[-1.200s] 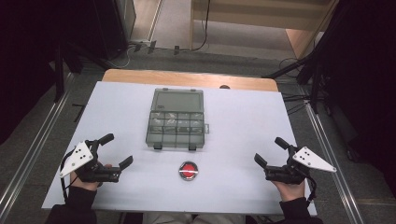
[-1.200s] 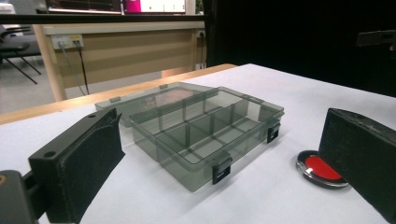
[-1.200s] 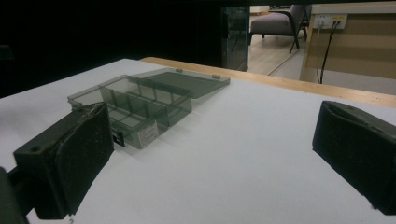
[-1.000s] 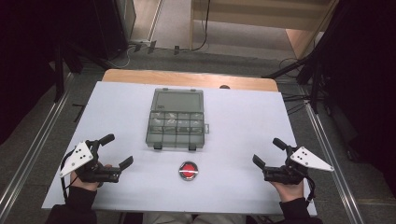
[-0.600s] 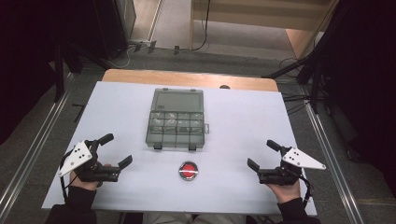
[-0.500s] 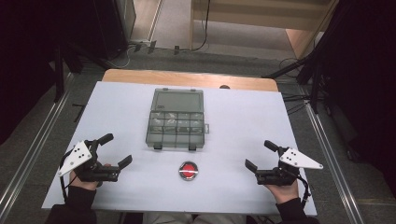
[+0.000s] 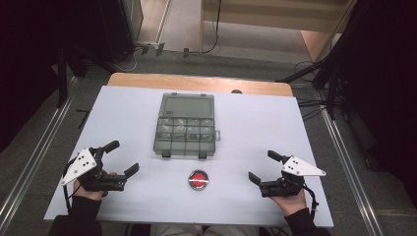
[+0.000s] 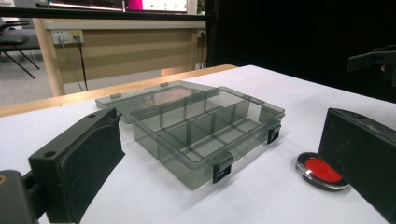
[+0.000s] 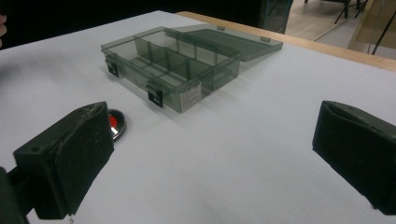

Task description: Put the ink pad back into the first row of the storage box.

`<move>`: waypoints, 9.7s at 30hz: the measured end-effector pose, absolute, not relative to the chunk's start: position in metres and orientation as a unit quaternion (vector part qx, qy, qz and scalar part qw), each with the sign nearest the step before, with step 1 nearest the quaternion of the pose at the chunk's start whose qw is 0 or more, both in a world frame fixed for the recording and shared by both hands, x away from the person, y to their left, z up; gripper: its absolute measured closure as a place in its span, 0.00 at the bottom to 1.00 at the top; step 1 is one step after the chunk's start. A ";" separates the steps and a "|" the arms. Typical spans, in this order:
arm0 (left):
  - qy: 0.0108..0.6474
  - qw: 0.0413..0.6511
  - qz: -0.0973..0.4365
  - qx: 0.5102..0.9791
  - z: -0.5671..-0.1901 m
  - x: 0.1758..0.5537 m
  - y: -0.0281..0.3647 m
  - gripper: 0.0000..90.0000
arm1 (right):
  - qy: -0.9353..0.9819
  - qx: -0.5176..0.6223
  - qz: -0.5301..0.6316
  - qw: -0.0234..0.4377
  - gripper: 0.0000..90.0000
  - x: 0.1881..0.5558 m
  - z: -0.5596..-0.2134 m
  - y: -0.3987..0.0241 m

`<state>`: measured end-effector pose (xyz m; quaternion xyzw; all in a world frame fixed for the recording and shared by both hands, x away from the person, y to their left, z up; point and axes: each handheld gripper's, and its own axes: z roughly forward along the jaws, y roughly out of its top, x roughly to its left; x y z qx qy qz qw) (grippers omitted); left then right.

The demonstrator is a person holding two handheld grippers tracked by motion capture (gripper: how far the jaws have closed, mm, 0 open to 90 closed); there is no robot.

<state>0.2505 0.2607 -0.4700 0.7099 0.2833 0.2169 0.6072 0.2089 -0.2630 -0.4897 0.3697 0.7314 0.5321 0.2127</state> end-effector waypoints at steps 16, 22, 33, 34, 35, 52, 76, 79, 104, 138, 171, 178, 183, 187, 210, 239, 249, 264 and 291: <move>0.282 0.609 0.215 0.710 -0.470 0.250 0.260 0.00 | 0.751 0.360 0.519 0.192 0.00 0.215 -0.493 -0.245; 0.281 0.609 0.214 0.710 -0.470 0.250 0.260 0.00 | 0.761 0.354 0.512 0.182 0.00 0.218 -0.492 -0.235; 0.285 0.604 0.220 0.711 -0.471 0.250 0.260 0.00 | 0.789 0.332 0.489 0.168 0.00 0.223 -0.485 -0.217; 0.286 0.604 0.221 0.710 -0.471 0.250 0.261 0.00 | 0.792 0.329 0.487 0.165 0.00 0.225 -0.484 -0.214; 0.286 0.604 0.222 0.710 -0.470 0.249 0.261 0.00 | 0.797 0.325 0.483 0.160 0.00 0.228 -0.482 -0.208; 0.281 0.607 0.218 0.711 -0.471 0.249 0.259 0.00 | 0.830 0.296 0.453 0.134 0.00 0.247 -0.482 -0.168; 0.276 0.606 0.211 0.716 -0.471 0.249 0.257 0.00 | 0.877 0.261 0.392 0.096 0.00 0.259 -0.507 -0.109; 0.276 0.605 0.209 0.717 -0.472 0.249 0.256 0.00 | 0.887 0.256 0.373 0.088 0.00 0.260 -0.511 -0.102; 0.274 0.604 0.208 0.719 -0.472 0.249 0.255 0.00 | 0.906 0.242 0.337 0.087 0.34 0.257 -0.517 -0.090; 0.271 0.605 0.204 0.721 -0.473 0.249 0.254 0.00 | 0.888 0.259 0.366 0.098 0.34 0.300 -0.461 -0.079; 0.272 0.606 0.201 0.720 -0.473 0.249 0.254 0.00 | 0.883 0.292 0.349 0.111 0.34 0.367 -0.443 -0.068; 0.272 0.606 0.200 0.720 -0.473 0.249 0.254 0.00 | 0.883 0.302 0.340 0.114 0.34 0.382 -0.445 -0.066; 0.272 0.607 0.201 0.719 -0.473 0.249 0.254 0.00 | 0.883 0.308 0.334 0.116 0.34 0.389 -0.447 -0.064; 0.272 0.607 0.200 0.720 -0.473 0.249 0.254 0.00 | 0.886 0.315 0.320 0.118 0.34 0.400 -0.448 -0.063; 0.272 0.608 0.202 0.719 -0.473 0.249 0.254 0.00 | 0.858 0.350 0.349 0.140 0.00 0.397 -0.442 -0.072; 0.271 0.604 0.204 0.721 -0.473 0.248 0.253 0.00 | 0.830 0.366 0.393 0.153 0.00 0.329 -0.440 -0.138; 0.270 0.602 0.205 0.723 -0.473 0.248 0.252 0.00 | 0.812 0.376 0.412 0.172 0.00 0.308 -0.440 -0.165; 0.271 0.601 0.207 0.723 -0.473 0.248 0.252 0.00 | 0.786 0.402 0.426 0.201 0.00 0.277 -0.454 -0.205; 0.267 0.605 0.205 0.721 -0.472 0.248 0.252 0.00 | 0.657 0.441 0.529 0.309 0.00 0.204 -0.496 -0.284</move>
